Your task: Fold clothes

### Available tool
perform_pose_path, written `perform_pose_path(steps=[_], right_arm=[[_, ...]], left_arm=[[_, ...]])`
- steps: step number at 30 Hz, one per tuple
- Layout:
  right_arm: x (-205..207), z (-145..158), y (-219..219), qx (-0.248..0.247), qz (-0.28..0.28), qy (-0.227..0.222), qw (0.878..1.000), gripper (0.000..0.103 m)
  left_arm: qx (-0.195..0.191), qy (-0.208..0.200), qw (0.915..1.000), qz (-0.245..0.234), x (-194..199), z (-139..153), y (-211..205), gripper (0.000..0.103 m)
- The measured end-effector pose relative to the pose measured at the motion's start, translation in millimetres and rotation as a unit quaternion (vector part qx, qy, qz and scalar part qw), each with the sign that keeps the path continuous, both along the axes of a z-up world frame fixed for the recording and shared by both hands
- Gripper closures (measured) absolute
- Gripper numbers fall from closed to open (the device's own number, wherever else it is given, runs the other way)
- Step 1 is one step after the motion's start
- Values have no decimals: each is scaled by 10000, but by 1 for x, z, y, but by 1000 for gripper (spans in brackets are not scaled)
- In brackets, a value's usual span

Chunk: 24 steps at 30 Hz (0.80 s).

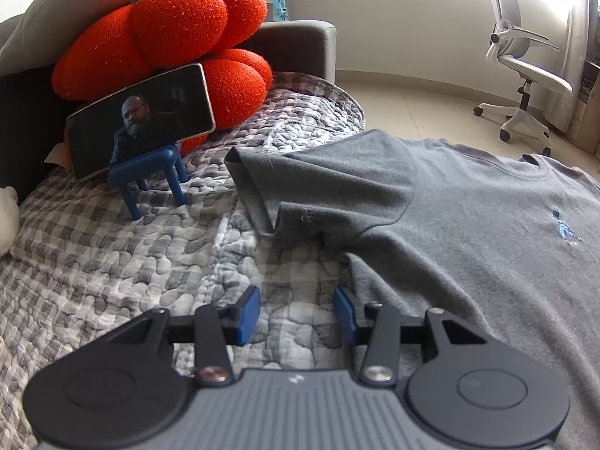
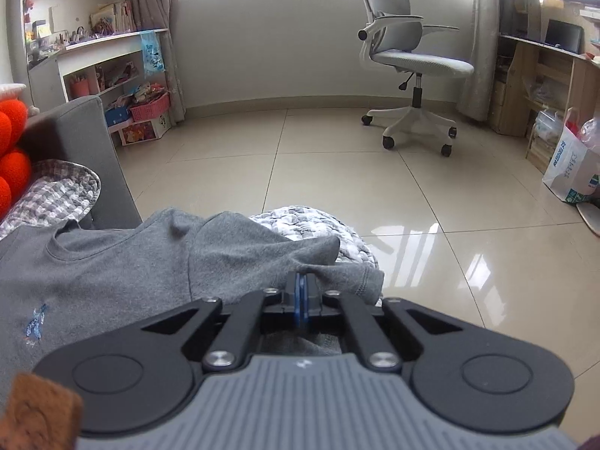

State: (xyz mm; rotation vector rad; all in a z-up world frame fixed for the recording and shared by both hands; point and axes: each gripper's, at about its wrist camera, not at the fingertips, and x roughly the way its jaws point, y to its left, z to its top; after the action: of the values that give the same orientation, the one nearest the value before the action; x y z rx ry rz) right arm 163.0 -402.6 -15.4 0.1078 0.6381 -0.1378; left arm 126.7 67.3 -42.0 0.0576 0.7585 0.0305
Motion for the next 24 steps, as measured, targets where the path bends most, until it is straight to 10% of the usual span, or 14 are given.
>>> perform_pose_path(steps=[15,19,24], right_arm=[[-18,-25,-78,1946,-997,214,9756,87],[-30,-27,-80,2362,-905,38,9675,46],[-29,-21,-60,2326,-452,-14,9715,49]], left_arm=[[-40,-8,10000,-1,1,-1,2,58],[-70,11,10000,39,1,0,2,58],[-144,44,9999,61,0,1,4,58]])
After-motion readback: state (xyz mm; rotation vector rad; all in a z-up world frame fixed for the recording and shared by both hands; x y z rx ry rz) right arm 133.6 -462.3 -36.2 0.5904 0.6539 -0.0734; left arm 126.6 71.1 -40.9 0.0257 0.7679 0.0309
